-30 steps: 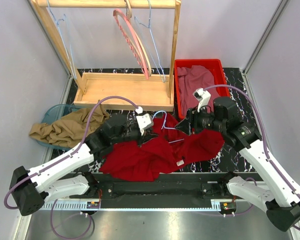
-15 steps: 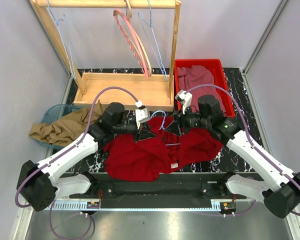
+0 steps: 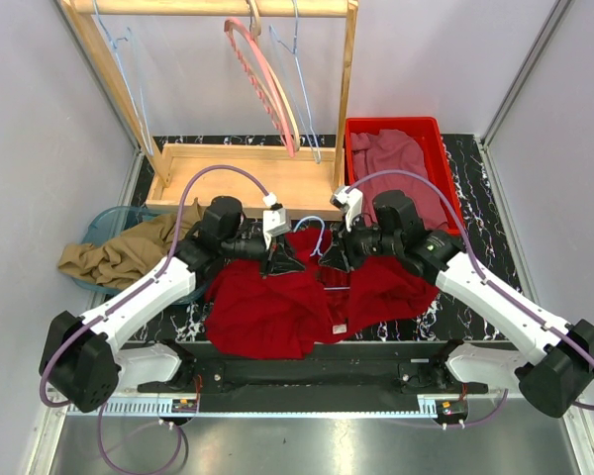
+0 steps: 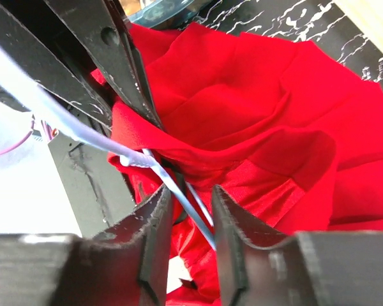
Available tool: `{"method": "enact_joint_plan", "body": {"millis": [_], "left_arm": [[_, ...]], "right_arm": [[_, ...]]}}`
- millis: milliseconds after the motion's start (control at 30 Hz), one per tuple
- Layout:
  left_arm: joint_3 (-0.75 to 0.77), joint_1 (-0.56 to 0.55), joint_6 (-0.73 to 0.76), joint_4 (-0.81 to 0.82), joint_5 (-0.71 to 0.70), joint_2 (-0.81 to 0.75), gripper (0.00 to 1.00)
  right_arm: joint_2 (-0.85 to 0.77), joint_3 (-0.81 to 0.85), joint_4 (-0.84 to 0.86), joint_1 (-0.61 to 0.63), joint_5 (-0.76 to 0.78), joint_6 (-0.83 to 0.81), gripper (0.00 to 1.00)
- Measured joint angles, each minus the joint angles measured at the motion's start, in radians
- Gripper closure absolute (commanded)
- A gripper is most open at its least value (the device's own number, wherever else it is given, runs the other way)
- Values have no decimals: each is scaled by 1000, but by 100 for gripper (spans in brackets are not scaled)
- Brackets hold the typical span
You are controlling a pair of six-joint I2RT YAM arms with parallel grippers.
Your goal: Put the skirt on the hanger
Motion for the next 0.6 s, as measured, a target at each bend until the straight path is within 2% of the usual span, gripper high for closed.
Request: {"method": "enact_joint_plan", "body": {"millis": [67,133,167,200,233,267,333,367,467,600], "left_arm": [[0,12,-11,10,13,1,100],[0,20,-19,19,13,3,100],[0,24,-22,24,13,6,100],[0,29,-27,29,13,7,92],[0,32,-34,31,12,7,69],[0,32,-43,31,3,7,51],[0,32,-70,47,-40,7,35],[0,32,-92,60,-81,3,20],[-12,31,-169,104,-264,-35,8],[-77,32,-266,158,-512,-141,1]], "right_arm": [[0,0,8,4,14,-5,90],[0,-1,12,9,14,-13,99],[0,-2,12,14,16,-16,100],[0,-2,12,18,17,-18,100],[0,-2,12,21,20,-18,100],[-1,-2,12,23,26,-17,100],[-5,-6,12,26,55,-14,100],[-10,-14,11,27,80,-10,100],[-32,-42,9,26,147,4,100],[-95,-63,-8,26,208,16,100]]}}
